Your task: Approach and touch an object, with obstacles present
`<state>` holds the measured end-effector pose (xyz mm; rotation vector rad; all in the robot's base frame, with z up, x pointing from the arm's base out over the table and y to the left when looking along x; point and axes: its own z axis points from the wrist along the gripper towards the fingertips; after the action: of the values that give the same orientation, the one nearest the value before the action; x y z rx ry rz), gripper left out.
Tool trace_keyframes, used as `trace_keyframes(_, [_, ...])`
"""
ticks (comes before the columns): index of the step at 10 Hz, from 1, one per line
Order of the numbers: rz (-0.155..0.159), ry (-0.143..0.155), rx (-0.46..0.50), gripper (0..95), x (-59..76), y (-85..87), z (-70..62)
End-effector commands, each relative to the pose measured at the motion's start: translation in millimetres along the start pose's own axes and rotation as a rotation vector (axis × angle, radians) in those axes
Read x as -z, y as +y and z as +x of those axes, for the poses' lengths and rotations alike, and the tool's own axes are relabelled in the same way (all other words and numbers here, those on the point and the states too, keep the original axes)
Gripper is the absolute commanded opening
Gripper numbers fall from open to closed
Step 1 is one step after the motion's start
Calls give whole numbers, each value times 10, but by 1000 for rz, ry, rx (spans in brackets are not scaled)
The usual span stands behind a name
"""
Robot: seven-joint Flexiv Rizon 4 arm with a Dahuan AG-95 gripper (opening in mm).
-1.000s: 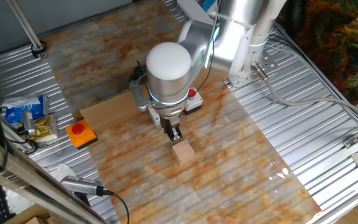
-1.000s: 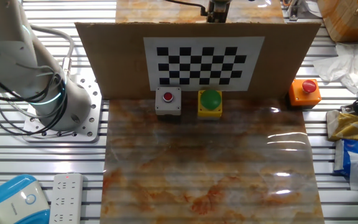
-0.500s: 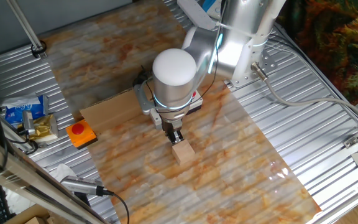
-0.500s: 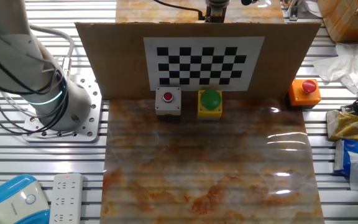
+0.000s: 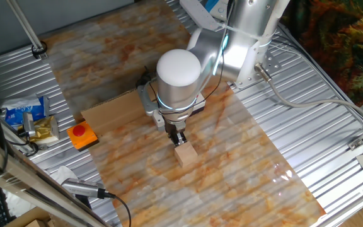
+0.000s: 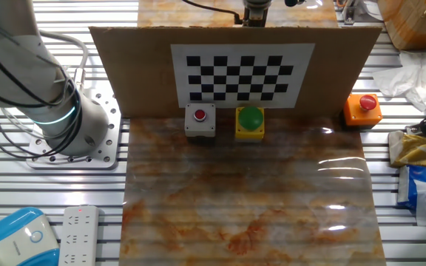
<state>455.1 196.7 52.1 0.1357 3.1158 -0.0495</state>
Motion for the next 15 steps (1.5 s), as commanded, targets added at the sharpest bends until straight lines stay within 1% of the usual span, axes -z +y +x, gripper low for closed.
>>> trace_keyframes(1, [-3,0,1,0,-10,12,1])
trace_keyframes(4, [-10,-3,2,0,-27,28,12])
trace_keyframes(7, [-17,2,7,0,-59,52,32])
trace_keyframes(10, [-18,5,6,0,-86,76,50])
trace_keyframes(15, [-14,7,2,0,-86,142,82])
